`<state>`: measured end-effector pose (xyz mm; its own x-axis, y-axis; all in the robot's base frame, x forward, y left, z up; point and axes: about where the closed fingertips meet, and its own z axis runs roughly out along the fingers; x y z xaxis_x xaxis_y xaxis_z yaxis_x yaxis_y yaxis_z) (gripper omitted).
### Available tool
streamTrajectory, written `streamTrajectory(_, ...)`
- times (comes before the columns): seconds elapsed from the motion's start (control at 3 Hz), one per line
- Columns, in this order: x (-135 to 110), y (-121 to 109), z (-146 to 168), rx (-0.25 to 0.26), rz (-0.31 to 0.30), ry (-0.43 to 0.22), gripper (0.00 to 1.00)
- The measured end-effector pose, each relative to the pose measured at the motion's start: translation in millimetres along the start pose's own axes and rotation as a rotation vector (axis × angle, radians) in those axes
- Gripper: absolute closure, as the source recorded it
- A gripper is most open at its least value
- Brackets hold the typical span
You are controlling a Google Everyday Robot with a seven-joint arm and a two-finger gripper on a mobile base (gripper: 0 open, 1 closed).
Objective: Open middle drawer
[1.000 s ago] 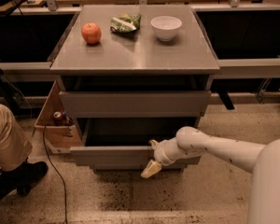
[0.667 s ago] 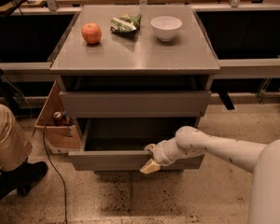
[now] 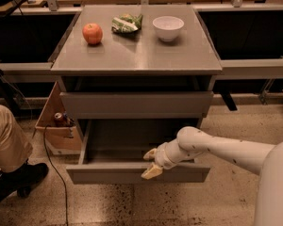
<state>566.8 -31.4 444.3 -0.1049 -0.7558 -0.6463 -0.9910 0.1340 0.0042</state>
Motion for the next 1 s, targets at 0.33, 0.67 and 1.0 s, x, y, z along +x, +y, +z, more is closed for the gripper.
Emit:
streamTrajectory(0.33, -3.6, 9.0, -2.4, -0.023, -0.012, 0.004, 0.35)
streamTrajectory(0.67, -9.4, 16.5, -5.5, -0.047, -0.026, 0.009, 0.12)
streamTrajectory(1.0, -10.6, 18.8, -5.8, -0.058, -0.032, 0.012, 0.18)
